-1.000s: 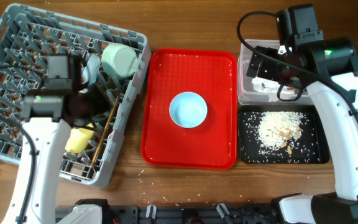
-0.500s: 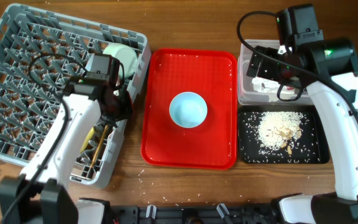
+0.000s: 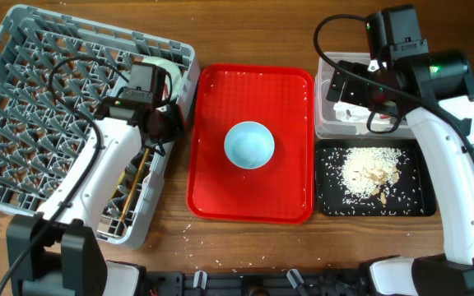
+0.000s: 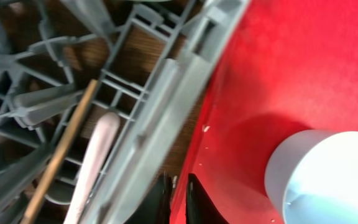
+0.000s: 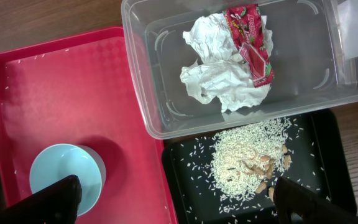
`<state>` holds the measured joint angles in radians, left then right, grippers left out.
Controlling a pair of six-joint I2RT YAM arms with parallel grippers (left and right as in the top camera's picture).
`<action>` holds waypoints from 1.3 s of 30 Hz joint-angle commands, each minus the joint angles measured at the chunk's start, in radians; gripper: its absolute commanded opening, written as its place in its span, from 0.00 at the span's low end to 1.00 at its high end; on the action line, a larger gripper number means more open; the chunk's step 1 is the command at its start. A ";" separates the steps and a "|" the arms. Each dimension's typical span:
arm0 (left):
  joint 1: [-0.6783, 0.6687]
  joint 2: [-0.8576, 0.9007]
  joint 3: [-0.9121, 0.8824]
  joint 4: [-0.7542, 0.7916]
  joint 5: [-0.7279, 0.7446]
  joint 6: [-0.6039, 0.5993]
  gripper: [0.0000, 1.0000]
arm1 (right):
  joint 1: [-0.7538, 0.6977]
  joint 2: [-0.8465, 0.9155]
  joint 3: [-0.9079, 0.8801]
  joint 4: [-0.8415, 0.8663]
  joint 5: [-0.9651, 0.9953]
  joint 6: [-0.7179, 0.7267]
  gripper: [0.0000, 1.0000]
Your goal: Sort waste into correct bins and load items into the dishwasher rack
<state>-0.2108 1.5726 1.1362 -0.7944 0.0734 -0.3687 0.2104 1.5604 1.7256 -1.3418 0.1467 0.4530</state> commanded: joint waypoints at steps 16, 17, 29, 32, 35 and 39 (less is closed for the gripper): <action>-0.041 -0.028 0.003 -0.028 -0.181 0.240 0.24 | -0.004 0.006 0.004 0.002 0.010 0.019 1.00; -0.041 -0.040 0.017 -0.006 -0.181 0.255 0.23 | -0.004 0.006 0.004 0.002 0.010 0.019 1.00; -0.041 -0.011 -0.079 -0.006 -0.213 0.245 0.20 | -0.004 0.006 0.004 0.002 0.010 0.019 1.00; -0.041 0.003 -0.089 0.060 -0.212 0.226 0.04 | -0.004 0.006 0.004 0.002 0.010 0.019 1.00; -0.041 0.003 -0.089 0.137 -0.208 0.227 0.04 | -0.004 0.006 0.004 0.002 0.010 0.019 1.00; -0.041 0.010 -0.089 0.208 -0.194 0.227 0.04 | -0.004 0.006 0.004 0.002 0.010 0.019 1.00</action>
<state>-0.2550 1.5768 1.0542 -0.6312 -0.1413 -0.0834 0.2104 1.5604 1.7256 -1.3418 0.1467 0.4530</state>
